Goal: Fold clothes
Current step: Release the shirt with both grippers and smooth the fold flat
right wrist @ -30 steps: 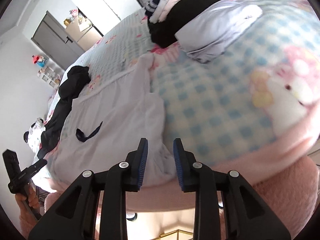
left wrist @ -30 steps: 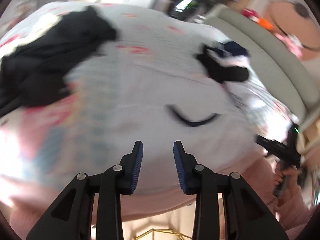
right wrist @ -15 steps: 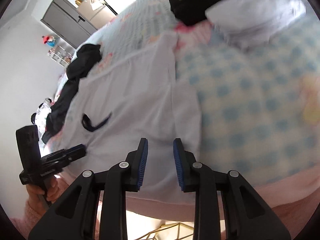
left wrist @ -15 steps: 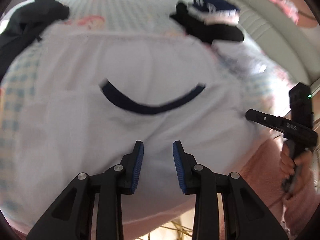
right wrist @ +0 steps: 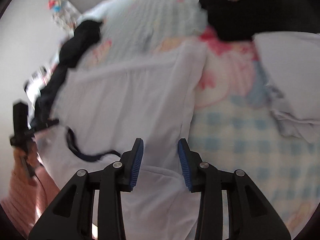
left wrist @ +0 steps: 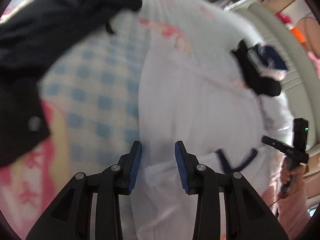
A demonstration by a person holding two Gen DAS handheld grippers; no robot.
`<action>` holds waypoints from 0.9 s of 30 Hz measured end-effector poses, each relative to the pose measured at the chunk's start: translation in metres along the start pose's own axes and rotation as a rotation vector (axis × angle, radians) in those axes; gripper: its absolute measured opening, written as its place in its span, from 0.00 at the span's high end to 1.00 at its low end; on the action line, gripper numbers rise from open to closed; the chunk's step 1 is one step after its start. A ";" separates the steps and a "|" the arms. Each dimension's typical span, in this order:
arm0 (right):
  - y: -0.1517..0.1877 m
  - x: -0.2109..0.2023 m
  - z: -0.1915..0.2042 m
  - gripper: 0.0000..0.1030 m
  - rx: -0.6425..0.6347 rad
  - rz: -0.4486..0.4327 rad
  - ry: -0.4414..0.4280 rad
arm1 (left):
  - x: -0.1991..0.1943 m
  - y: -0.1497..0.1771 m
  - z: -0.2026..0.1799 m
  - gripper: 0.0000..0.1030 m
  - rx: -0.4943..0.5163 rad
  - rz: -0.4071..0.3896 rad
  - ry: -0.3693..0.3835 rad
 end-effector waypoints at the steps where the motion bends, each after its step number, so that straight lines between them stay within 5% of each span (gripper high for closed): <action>1: 0.002 0.007 -0.002 0.64 -0.008 0.015 0.020 | 0.007 0.000 -0.004 0.65 0.019 0.007 -0.016; 11: 0.002 0.005 -0.032 0.73 0.013 -0.002 0.079 | 0.015 0.001 -0.013 0.65 0.037 0.002 -0.058; 17: -0.002 -0.009 -0.028 0.67 0.043 0.023 -0.055 | 0.022 -0.005 -0.016 0.61 0.061 0.010 -0.081; 19: 0.005 0.005 -0.023 0.78 0.003 0.075 -0.053 | 0.023 -0.005 -0.017 0.61 0.078 0.013 -0.094; 20: 0.008 0.010 -0.021 0.95 -0.031 0.085 -0.029 | 0.024 -0.005 -0.017 0.61 0.087 0.014 -0.101; 27: 0.007 -0.005 -0.032 0.96 -0.168 0.035 0.228 | 0.029 -0.005 -0.012 0.61 0.084 0.026 -0.100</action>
Point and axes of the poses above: each gripper's, at about its wrist camera, not at the fingertips, and x roughly the way its jaws point, z to its left, y to its underside, the point moved 6 cm from there along x, roughly the way its jaws point, and after that the axes turned 6 degrees about x, right-handed, at the moved point
